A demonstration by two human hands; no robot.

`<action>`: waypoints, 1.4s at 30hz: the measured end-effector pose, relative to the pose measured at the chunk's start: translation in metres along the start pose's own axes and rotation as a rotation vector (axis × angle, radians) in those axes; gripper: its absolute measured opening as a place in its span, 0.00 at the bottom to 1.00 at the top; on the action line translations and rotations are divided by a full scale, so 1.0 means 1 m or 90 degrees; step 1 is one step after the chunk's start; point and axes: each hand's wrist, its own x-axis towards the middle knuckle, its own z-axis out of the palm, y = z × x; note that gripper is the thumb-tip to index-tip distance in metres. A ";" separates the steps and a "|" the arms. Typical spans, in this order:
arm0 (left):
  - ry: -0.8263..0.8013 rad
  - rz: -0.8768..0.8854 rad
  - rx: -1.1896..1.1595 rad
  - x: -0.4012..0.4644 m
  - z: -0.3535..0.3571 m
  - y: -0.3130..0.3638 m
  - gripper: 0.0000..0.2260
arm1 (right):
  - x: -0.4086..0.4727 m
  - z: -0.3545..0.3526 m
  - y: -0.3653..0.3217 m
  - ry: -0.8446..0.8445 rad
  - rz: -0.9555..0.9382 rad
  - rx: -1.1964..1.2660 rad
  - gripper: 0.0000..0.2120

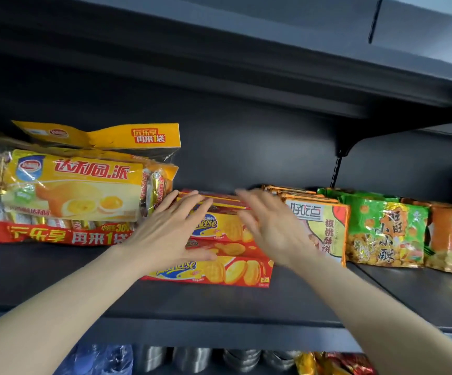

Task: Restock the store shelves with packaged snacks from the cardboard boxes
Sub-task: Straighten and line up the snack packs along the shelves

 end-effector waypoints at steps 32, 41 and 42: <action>-0.201 -0.137 -0.039 0.072 0.018 -0.011 0.38 | 0.095 0.053 0.035 -0.346 0.196 0.050 0.23; -0.142 -0.166 -0.053 0.067 0.034 -0.013 0.34 | 0.054 0.043 0.011 -0.191 0.230 0.072 0.29; -0.114 -0.168 -0.066 0.061 0.033 -0.012 0.34 | 0.049 0.038 0.010 -0.177 0.220 0.065 0.25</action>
